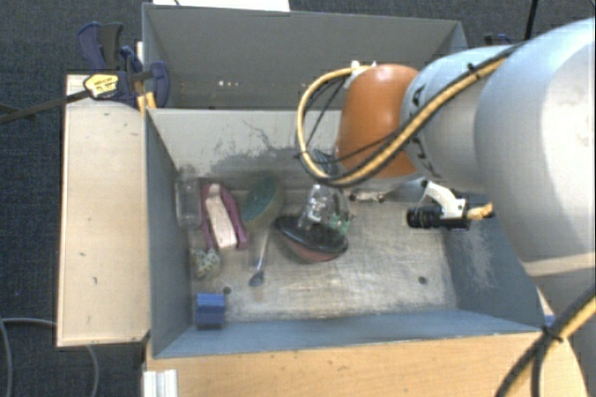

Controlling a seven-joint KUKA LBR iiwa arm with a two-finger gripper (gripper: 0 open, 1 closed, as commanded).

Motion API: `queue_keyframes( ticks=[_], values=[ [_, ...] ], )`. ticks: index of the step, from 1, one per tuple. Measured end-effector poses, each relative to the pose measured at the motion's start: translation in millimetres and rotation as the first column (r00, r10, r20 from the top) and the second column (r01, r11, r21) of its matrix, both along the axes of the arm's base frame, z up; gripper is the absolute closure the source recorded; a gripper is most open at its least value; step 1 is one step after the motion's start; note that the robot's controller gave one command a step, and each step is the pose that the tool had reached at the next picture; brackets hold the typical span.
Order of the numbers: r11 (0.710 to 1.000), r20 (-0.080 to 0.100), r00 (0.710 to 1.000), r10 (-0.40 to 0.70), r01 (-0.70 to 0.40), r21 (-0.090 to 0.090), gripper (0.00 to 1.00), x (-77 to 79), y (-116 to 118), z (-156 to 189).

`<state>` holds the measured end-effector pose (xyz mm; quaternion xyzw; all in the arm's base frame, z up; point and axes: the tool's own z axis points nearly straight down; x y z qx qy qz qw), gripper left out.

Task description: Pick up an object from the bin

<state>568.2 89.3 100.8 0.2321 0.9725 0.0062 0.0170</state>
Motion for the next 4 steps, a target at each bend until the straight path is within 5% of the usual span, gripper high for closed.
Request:
queue_keyframes(
  ticks=[1,2,3,4],
  values=[
    [1.0,-0.031,1.0,0.003,-0.003,-0.005,0.0,-10.8,-0.5,-13.5],
    [0.999,-0.031,0.999,0.033,-0.033,0.0,0.0,4.3,79.2,7.2],
    [0.999,-0.032,0.999,-0.032,0.032,0.002,0.0,10.5,76.6,-28.1],
    [1.0,-0.035,0.999,-0.031,0.031,0.0,1.0,9.9,75.0,-27.6]
  ],
)
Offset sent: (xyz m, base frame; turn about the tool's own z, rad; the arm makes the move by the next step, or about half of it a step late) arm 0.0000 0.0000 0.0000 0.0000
